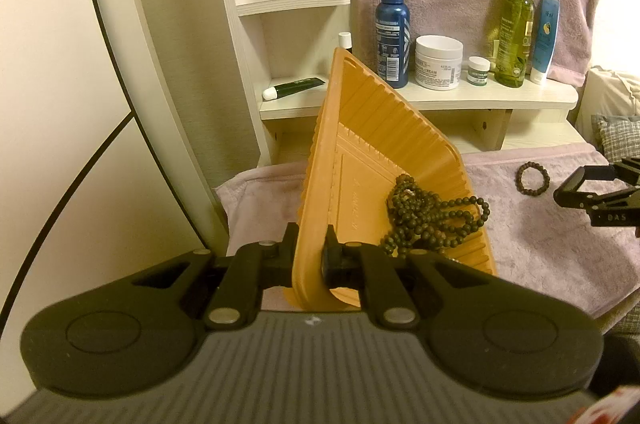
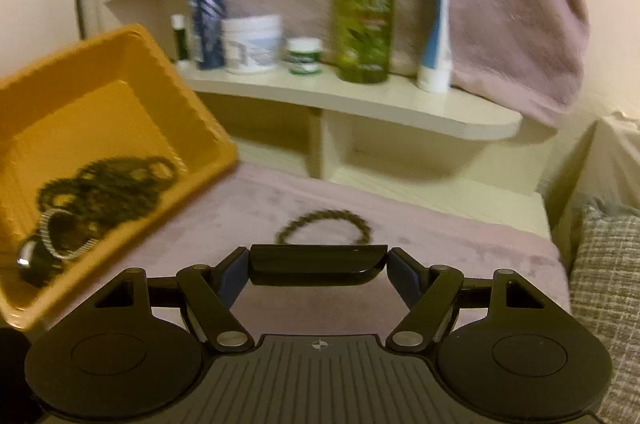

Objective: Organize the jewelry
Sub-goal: 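Carry the black clasp piece into the orange tray and open the right tool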

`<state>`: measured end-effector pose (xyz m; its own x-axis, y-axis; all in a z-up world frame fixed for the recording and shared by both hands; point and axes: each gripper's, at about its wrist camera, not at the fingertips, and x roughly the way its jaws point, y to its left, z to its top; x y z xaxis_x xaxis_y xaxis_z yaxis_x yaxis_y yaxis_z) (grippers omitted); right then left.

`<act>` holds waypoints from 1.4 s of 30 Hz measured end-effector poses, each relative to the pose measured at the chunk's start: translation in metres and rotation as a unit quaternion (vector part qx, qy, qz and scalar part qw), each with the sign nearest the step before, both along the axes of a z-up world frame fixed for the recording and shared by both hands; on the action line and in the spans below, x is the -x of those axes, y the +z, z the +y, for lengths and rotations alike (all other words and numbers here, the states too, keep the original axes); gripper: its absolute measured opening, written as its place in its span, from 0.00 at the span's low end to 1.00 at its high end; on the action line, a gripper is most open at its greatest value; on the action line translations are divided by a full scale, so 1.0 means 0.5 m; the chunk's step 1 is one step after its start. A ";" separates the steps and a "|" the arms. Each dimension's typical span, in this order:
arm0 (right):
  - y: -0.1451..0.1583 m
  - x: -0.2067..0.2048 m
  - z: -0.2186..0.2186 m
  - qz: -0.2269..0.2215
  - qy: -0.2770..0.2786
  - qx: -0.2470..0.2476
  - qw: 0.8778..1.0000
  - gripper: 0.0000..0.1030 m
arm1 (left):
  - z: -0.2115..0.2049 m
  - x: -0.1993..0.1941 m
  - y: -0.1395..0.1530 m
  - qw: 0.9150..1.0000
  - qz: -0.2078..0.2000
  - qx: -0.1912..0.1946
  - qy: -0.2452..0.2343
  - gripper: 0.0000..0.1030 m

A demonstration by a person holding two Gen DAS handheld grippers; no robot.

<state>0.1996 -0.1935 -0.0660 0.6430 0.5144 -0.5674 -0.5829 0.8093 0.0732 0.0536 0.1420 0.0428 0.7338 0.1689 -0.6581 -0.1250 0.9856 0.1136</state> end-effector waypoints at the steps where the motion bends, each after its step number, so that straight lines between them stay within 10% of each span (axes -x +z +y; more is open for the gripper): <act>1: 0.006 0.009 0.007 -0.003 0.008 -0.003 1.000 0.72 | 0.000 0.000 0.000 1.000 0.000 0.000 0.000 0.09; 26: 0.090 0.122 0.220 -0.021 0.291 -0.043 0.956 0.72 | 0.000 0.002 -0.001 1.000 -0.001 0.002 0.001 0.09; 42: 0.086 0.084 0.300 -0.021 0.350 -0.025 0.936 0.72 | -0.002 0.000 0.002 1.000 -0.001 0.003 0.000 0.09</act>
